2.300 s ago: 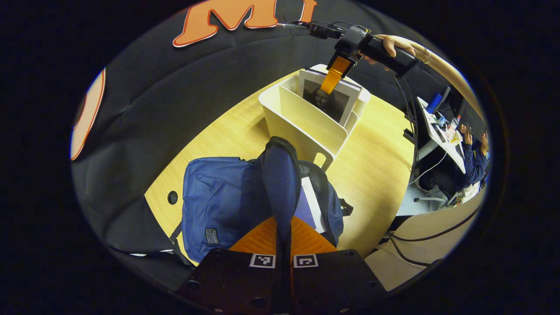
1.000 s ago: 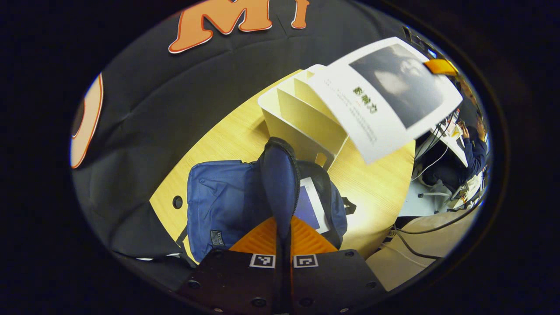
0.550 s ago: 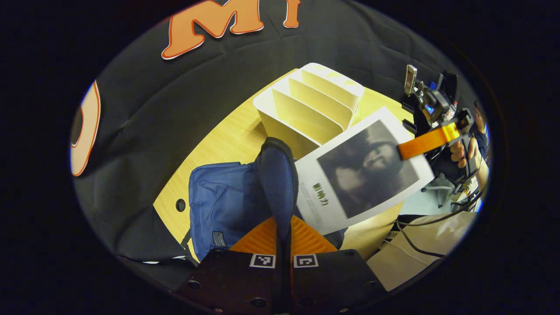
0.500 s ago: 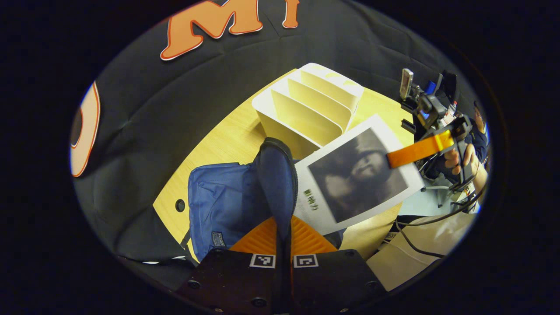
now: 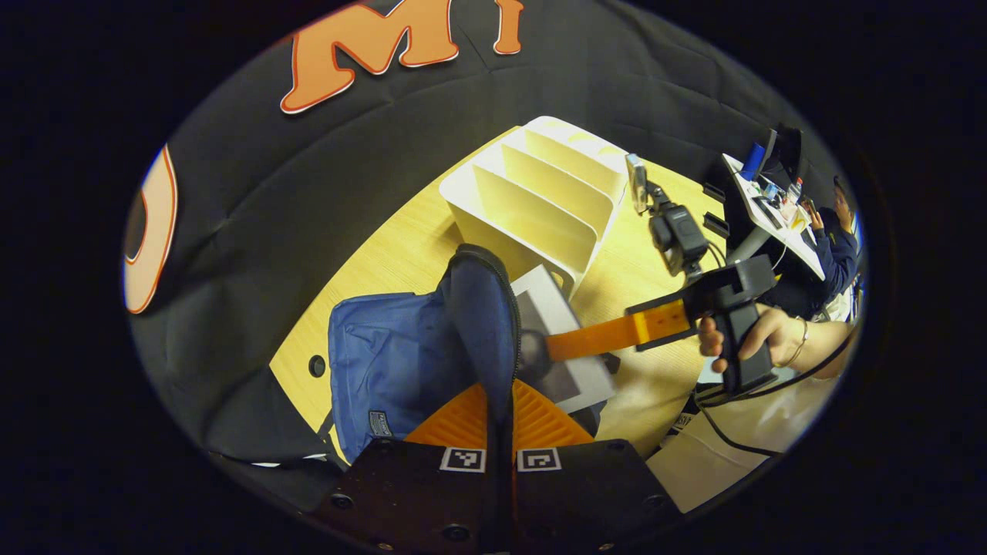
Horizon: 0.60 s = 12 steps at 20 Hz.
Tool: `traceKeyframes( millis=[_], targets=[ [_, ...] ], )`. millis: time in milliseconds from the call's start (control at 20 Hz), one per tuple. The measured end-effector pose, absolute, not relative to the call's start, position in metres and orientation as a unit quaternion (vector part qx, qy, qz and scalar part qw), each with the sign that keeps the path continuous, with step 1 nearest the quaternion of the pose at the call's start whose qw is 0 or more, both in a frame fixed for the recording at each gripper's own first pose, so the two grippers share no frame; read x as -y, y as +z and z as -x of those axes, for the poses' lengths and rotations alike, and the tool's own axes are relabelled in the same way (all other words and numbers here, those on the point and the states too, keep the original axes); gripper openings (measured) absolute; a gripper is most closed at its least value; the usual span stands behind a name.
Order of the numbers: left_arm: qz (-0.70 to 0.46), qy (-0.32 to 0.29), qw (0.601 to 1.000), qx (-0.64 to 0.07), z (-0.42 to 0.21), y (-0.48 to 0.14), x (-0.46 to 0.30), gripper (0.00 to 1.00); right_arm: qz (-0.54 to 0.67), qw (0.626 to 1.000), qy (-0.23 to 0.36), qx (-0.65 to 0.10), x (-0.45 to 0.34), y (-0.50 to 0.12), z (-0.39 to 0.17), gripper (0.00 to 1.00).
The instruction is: Open the schoolbag, grab two books from the bookshelf and put them into the schoolbag.
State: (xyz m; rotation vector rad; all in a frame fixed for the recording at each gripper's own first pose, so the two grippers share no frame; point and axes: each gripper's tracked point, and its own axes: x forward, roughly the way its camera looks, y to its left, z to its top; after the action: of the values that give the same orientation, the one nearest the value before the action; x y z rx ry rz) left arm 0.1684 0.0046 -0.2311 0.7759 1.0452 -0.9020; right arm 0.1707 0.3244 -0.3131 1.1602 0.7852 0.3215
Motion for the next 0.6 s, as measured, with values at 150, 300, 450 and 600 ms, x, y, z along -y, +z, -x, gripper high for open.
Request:
traceKeyframes(
  millis=[150,300,450,600],
  targets=[
    [-0.347,-0.402,0.707,-0.467,-0.172,-0.228,-0.004,0.01,-0.528,0.755,0.142,-0.361,-0.347,-0.315,-0.185,0.28],
    [-0.347,-0.394,0.710,-0.469,-0.177,-0.227,-0.009,0.01,-0.483,0.766,0.129,-0.404,-0.351,-0.324,-0.173,0.22],
    [-0.339,-0.389,0.716,-0.471,-0.178,-0.227,-0.013,0.01,-0.465,0.769,0.123,-0.421,-0.341,-0.324,-0.165,0.63],
    [-0.334,-0.380,0.720,-0.475,-0.179,-0.229,-0.016,0.01,-0.459,0.766,0.119,-0.433,-0.326,-0.320,-0.154,0.90]
  ],
)
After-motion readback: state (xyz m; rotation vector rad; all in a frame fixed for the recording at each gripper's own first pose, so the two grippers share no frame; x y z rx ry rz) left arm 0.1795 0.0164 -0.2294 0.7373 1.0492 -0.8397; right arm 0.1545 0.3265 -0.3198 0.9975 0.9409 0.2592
